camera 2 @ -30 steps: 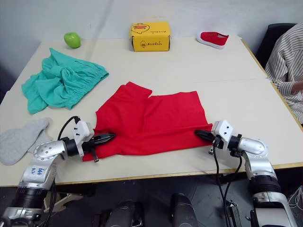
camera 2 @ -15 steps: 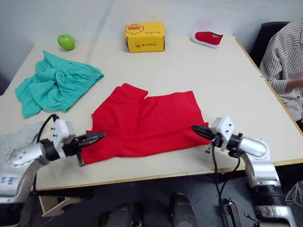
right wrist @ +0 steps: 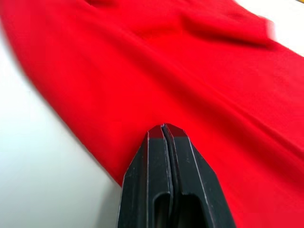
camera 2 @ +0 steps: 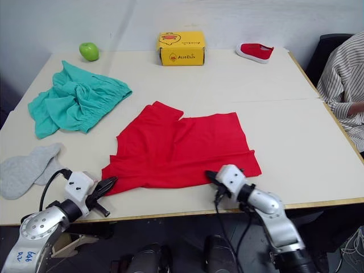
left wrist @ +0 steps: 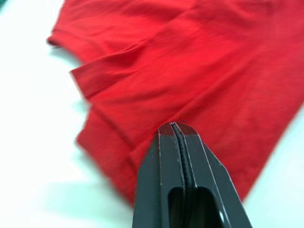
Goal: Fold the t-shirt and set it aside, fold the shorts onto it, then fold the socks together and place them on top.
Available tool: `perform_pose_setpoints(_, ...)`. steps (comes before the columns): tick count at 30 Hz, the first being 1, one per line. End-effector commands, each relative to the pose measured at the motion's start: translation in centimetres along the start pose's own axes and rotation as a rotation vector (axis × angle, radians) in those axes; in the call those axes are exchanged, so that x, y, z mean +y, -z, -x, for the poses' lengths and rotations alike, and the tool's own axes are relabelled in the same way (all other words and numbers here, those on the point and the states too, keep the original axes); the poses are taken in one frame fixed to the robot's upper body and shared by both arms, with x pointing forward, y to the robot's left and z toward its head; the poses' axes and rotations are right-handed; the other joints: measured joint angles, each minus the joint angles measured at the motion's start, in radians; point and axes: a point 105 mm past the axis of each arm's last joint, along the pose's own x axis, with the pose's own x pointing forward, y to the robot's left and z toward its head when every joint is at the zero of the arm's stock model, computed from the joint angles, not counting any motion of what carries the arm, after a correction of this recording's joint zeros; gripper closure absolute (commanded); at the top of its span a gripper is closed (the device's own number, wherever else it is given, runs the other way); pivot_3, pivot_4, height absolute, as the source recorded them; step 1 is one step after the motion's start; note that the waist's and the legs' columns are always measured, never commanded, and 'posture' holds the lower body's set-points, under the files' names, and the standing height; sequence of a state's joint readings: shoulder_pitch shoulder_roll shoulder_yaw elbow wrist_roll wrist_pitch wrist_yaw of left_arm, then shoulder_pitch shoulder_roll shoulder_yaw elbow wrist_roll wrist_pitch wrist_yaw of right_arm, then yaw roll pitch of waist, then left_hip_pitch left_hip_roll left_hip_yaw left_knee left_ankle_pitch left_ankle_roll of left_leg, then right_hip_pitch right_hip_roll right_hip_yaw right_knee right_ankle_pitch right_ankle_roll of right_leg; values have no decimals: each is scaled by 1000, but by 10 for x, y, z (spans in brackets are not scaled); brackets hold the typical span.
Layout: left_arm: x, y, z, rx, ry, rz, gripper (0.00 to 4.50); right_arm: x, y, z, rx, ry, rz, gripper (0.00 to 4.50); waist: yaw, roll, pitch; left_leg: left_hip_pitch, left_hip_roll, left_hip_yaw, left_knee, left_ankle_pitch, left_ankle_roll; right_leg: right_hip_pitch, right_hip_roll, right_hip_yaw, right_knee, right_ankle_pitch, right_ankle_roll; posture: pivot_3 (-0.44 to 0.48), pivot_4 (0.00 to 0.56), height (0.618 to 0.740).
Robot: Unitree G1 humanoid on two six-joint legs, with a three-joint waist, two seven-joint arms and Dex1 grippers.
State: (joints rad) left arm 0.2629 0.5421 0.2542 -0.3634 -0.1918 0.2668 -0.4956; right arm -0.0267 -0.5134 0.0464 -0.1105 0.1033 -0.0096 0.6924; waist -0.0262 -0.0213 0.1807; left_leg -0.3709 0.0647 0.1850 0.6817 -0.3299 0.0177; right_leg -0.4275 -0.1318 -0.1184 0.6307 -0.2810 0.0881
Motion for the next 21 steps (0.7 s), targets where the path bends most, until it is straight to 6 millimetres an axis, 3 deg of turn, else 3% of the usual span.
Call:
perform_pose_setpoints(1,28,22,10,102,-87,28,4487,-22,18,26,61,65,-8,4500,-1,2,-4,1,1,0,0,0,0,1,0,-1,-1,0,0,0,150,740)
perform_pose_setpoints(4,48,17,7,111,-46,-49,4487,-46,28,47,79,136,-36,4500,-1,7,-7,2,2,0,0,0,0,1,1,-4,-1,-1,-1,0,150,740)
perform_pose_setpoints(8,64,6,4,73,9,-113,4487,-60,31,58,59,160,-43,4500,-3,9,-8,2,2,0,-1,0,0,1,2,-6,0,-1,-2,0,150,740)
perform_pose_setpoints(13,72,-32,21,-116,98,-109,4487,-71,7,66,-43,89,-73,4500,-4,9,-7,0,2,1,-1,-1,0,-1,2,-5,-1,-1,-2,0,150,740)
perform_pose_setpoints(16,60,-40,39,-116,247,-153,3611,-65,-5,71,-29,-52,-45,3919,-5,10,-6,-1,2,2,-1,-1,1,-1,1,-5,-2,-1,-2,0,150,740)
perform_pose_setpoints(21,25,-48,56,-102,480,-258,2027,-53,-4,75,91,-275,144,2150,-4,11,-6,0,1,2,-1,-3,2,0,1,-5,-3,-1,-2,0,150,740)
